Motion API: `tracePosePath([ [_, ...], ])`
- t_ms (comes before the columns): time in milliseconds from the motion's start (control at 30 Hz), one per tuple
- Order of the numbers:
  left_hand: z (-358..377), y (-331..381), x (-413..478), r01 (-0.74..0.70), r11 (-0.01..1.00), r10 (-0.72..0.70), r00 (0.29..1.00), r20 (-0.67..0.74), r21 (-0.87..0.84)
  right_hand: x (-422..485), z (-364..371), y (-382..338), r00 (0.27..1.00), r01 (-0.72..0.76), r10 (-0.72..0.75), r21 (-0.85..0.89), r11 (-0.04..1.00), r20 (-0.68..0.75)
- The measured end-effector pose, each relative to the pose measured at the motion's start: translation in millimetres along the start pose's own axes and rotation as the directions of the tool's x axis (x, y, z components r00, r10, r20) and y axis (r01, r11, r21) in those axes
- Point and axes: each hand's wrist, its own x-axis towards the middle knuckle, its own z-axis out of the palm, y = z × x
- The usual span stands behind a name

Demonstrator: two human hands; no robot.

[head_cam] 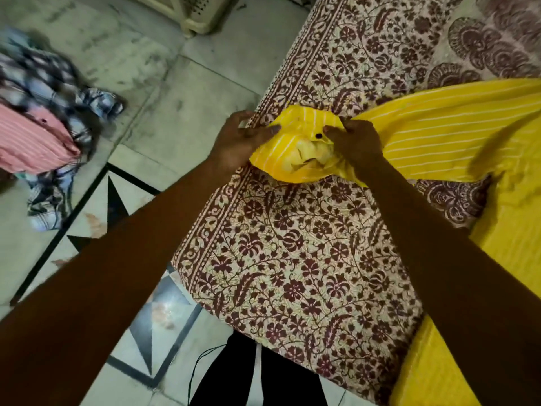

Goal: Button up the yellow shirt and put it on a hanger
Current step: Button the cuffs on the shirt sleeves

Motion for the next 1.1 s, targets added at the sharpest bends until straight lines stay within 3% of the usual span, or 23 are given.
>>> tracePosePath([
  [33,0.8,-4.4,-0.5,-0.116,0.984,0.124,0.991,-0.053,0.137,1.3,1.5,-0.5,0.998,0.053,-0.058,-0.118,0.992,-0.038],
  [67,0.3,-10.9,-2.6,-0.267,0.903,0.311,0.947,-0.082,0.338,-2.2,1.7,-4.2,0.987,0.118,-0.14,-0.241,0.963,-0.079],
  [133,-0.6,-17.8,-11.7,-0.489,0.597,0.649,0.76,-0.024,0.636,-9.9,2.4,-9.5,0.9,0.303,-0.404,-0.432,0.85,-0.163],
  [167,-1.6,-20.9,-15.4,-0.553,0.461,0.727,0.684,0.062,0.694,-16.0,3.2,-13.8,0.814,0.427,-0.556,-0.472,0.771,-0.171],
  [233,-5.9,-29.1,-18.9,-0.672,0.229,0.742,0.589,0.32,0.704,-20.0,6.8,-17.0,0.713,0.613,-0.698,-0.424,0.666,-0.067],
  [300,-15.1,-40.1,-16.3,-0.733,0.045,0.673,0.524,0.522,0.678,-20.7,11.0,-15.2,0.77,0.622,-0.632,-0.327,0.711,0.091],
  [367,-25.2,-46.2,-9.6,-0.742,-0.034,0.655,0.49,0.576,0.67,-20.0,12.4,-8.9,0.842,0.538,-0.528,-0.262,0.801,0.113],
  [467,-27.2,-33.4,-3.9,-0.722,0.073,0.653,0.556,0.513,0.688,-17.3,6.1,0.4,0.897,0.431,-0.437,-0.09,0.898,-0.067],
  [533,-21.1,-19.8,-2.5,-0.716,0.204,0.606,0.628,0.488,0.668,-12.7,-0.4,2.1,0.919,0.391,-0.391,-0.009,0.92,-0.05],
  [700,-2.1,2.6,2.6,-0.652,0.458,0.5,0.751,0.431,0.604,0.1,-5.9,-3.1,0.856,0.518,-0.466,-0.384,0.765,0.225],
  [867,5.2,16.6,11.7,-0.396,0.798,0.284,0.912,0.296,0.454,15.6,-8.1,-16.0,0.823,0.568,-0.477,-0.474,0.672,0.309],
  [900,7.4,19.9,12.8,-0.351,0.828,0.24,0.926,0.29,0.437,16.7,-9.1,-19.4,0.845,0.534,-0.467,-0.415,0.736,0.26],
  [967,12.5,28.4,16.1,-0.274,0.878,0.181,0.949,0.258,0.392,20.3,-13.4,-28.7,0.913,0.405,-0.395,-0.118,0.907,0.097],
  [1033,15.6,37.8,20.5,-0.238,0.898,0.161,0.961,0.227,0.371,24.7,-21.2,-37.5,0.95,0.311,-0.309,0.222,0.924,-0.045],
  [1100,16.6,47.3,26.3,-0.231,0.894,0.143,0.959,0.244,0.384,26.3,-27.8,-44.6,0.973,0.221,-0.231,0.431,0.875,-0.03],
])
